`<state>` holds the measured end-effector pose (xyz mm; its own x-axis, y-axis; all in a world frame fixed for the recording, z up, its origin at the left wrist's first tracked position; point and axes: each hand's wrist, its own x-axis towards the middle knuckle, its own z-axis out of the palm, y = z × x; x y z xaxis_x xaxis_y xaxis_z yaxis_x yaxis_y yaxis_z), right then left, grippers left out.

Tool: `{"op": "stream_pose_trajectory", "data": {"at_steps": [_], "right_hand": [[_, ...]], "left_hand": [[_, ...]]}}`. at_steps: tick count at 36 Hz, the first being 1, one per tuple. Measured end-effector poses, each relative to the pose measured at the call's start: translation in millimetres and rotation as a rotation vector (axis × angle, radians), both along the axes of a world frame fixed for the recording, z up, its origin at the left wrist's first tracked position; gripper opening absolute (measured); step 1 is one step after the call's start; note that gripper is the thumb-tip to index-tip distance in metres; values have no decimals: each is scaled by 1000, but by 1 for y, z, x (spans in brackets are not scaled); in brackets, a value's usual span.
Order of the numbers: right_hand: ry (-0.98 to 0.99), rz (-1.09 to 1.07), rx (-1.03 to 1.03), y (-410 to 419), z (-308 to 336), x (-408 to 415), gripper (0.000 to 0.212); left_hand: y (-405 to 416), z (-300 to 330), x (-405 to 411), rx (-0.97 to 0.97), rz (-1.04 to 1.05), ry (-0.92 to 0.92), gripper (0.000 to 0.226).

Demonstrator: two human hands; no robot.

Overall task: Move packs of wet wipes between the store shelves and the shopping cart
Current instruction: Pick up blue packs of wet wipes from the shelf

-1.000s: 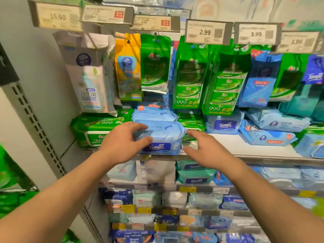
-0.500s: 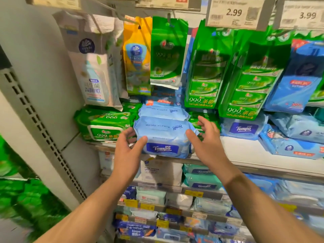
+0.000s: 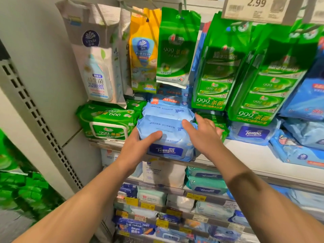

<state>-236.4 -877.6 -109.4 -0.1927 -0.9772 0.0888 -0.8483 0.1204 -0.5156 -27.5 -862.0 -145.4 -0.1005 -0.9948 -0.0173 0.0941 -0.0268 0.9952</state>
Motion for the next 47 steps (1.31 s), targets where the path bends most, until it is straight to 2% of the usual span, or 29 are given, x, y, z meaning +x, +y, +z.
{"op": "stream_pose_trajectory", "data": {"at_steps": [5, 11, 13, 16, 18, 22, 26, 32, 35, 36, 37, 39, 40, 44, 45, 47], "right_hand": [[-90, 33, -70, -2, -8, -2, 68], [-171, 3, -82, -6, -10, -8, 66], [-230, -26, -150, -4, -11, -9, 68], [-387, -83, -376, 7, -18, -8, 50], [-480, -125, -428, 19, -26, -7, 36], [-535, -188, -311, 33, -48, -3, 22], [-647, -139, -255, 38, -43, 5, 35], [-861, -75, -87, 32, -38, 14, 41], [-949, -90, -82, 26, -47, 15, 18], [-974, -86, -76, 25, -49, 16, 19], [-1007, -70, -74, 24, -49, 16, 31], [-1059, -66, -71, 16, -58, 13, 75], [-1077, -57, -69, 13, -65, 10, 83], [-1102, -62, -69, 4, -72, 4, 80], [-1093, -71, -89, 5, -67, 7, 78], [-1079, -96, -142, 10, -57, 12, 65]], "left_hand": [[0, 1, -8, 59, 10, 104, 27], [-5, 3, -16, 93, 35, 200, 19], [-7, 2, -16, 85, 35, 217, 21], [-9, 3, -17, 72, 45, 227, 24], [-11, 2, -17, 94, 58, 246, 22], [-12, 4, -19, 130, 65, 240, 24], [-12, 4, -18, 121, 58, 217, 26], [-9, 6, -16, 114, 28, 185, 21], [-10, 6, -15, 125, 20, 182, 18], [-11, 6, -15, 123, 15, 186, 17], [-12, 6, -16, 118, 11, 191, 19], [-14, 4, -16, 112, 13, 212, 25], [-16, 3, -17, 116, 17, 225, 29], [-19, 6, -19, 176, 35, 286, 58], [-20, 7, -20, 196, 37, 291, 61], [-20, 10, -22, 222, 42, 287, 51]]}}
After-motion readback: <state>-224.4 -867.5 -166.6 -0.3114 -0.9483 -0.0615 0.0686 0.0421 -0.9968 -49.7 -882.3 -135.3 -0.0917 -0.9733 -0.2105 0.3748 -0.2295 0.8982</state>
